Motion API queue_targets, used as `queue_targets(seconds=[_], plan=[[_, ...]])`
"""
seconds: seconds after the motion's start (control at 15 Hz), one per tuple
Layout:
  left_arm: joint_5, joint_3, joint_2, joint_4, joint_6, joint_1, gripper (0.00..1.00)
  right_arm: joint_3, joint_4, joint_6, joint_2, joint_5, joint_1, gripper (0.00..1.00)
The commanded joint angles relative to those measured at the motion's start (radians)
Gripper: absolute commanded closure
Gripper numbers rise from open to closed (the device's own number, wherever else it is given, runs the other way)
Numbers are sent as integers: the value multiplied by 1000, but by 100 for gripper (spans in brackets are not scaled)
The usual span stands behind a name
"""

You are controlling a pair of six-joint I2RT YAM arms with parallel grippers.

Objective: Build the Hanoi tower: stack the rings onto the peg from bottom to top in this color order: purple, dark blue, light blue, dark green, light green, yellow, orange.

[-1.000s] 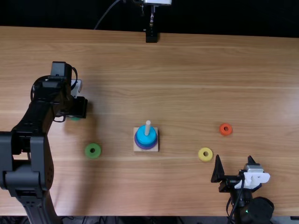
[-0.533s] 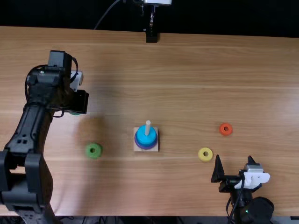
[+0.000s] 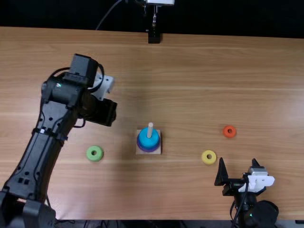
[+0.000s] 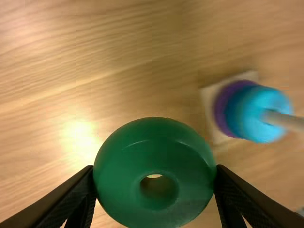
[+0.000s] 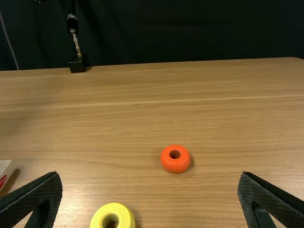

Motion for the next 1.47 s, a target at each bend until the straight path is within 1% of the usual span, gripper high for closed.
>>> queue_targets(seconds=[0.0, 0.07, 0.2, 0.27, 0.67, 0.8, 0.87, 1.07, 1.2, 1.4], plan=[[34, 39, -49, -3, -10, -57, 100, -64, -74, 2, -13, -9, -10, 0], [34, 58, -60, -10, -33, -92, 100, -64, -74, 2, -13, -9, -10, 0], [34, 78, -63, -16, -97, -150, 100, -64, -74, 2, -13, -9, -10, 0], [34, 88, -63, -14, -110, -178, 100, -64, -74, 2, -13, -9, -10, 0], [34, 125, -57, -14, -119, -275, 100, -64, -74, 2, -13, -9, -10, 0], [33, 133, -48, -1, -145, -287, 100, -64, -74, 2, -13, -9, -10, 0], [34, 134, -45, 1, -150, -299, 100, -64, -74, 2, -13, -9, -10, 0], [33, 173, 5, 4, -150, -308, 100, -64, -74, 2, -13, -9, -10, 0], [34, 184, 21, 8, -150, -325, 100, -64, -74, 2, -13, -9, -10, 0], [33, 182, 35, 17, -150, -328, 100, -64, -74, 2, -13, -9, -10, 0]])
